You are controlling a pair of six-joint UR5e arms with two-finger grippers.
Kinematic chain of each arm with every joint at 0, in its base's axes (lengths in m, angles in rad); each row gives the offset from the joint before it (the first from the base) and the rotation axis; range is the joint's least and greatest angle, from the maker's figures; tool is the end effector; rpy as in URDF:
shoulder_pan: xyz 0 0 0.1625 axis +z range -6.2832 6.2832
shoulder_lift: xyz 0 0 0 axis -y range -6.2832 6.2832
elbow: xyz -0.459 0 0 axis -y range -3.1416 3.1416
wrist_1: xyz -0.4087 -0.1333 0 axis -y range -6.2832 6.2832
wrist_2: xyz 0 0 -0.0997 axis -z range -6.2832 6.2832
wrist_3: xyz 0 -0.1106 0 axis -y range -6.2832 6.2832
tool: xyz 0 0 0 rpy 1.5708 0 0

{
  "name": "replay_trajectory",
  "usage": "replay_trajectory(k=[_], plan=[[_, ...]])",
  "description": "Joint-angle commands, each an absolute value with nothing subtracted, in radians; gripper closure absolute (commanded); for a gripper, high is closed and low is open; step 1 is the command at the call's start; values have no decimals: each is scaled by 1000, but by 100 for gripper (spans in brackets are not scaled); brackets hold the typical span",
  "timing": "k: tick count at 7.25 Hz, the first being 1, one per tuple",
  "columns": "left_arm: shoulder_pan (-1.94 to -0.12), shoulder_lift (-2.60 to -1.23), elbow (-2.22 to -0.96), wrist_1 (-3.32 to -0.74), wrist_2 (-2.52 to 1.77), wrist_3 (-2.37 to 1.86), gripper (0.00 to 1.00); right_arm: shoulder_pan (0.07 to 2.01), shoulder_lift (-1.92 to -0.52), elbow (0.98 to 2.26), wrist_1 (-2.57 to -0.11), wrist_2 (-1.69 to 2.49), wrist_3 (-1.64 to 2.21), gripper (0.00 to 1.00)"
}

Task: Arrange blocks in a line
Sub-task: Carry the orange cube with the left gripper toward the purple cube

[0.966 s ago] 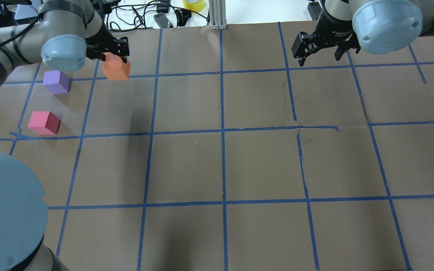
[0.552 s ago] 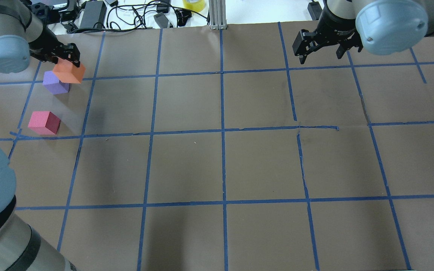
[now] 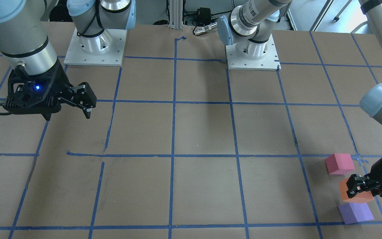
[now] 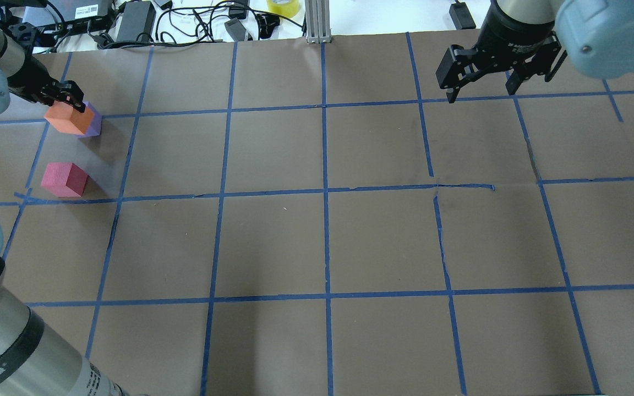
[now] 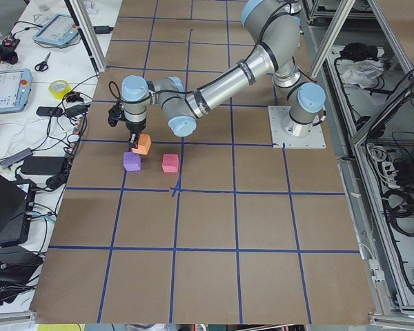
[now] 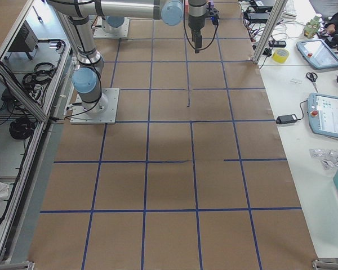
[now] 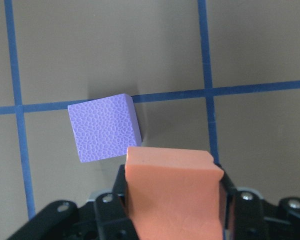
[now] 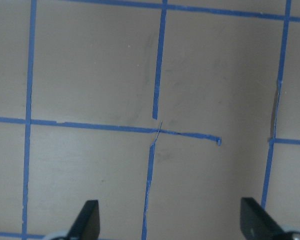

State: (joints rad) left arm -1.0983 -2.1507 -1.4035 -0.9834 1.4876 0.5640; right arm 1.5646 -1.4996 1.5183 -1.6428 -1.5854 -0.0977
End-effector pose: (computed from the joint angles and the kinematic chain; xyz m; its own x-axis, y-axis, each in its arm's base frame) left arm 0.2114 -0.7267 0.2914 -0.9951 0.0963 -0.0238 0.0991 0.9766 -0.1907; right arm 0.1283 -0.5475 0.5076 -0.9957 -0.0905 0.0197 -0.0914 0.9945 -0.0516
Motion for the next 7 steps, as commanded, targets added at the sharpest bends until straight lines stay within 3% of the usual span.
replay_trajectory(k=[1,7], plan=[[-1074,-2184,-1414,-942,1465,591,100,1566,-1531,1522,-1549,-1580,-97,0],[-1055,-2166,-1417,-937,1445,597,100,1571,-1546,1531,-1565,-1579,-97,0]])
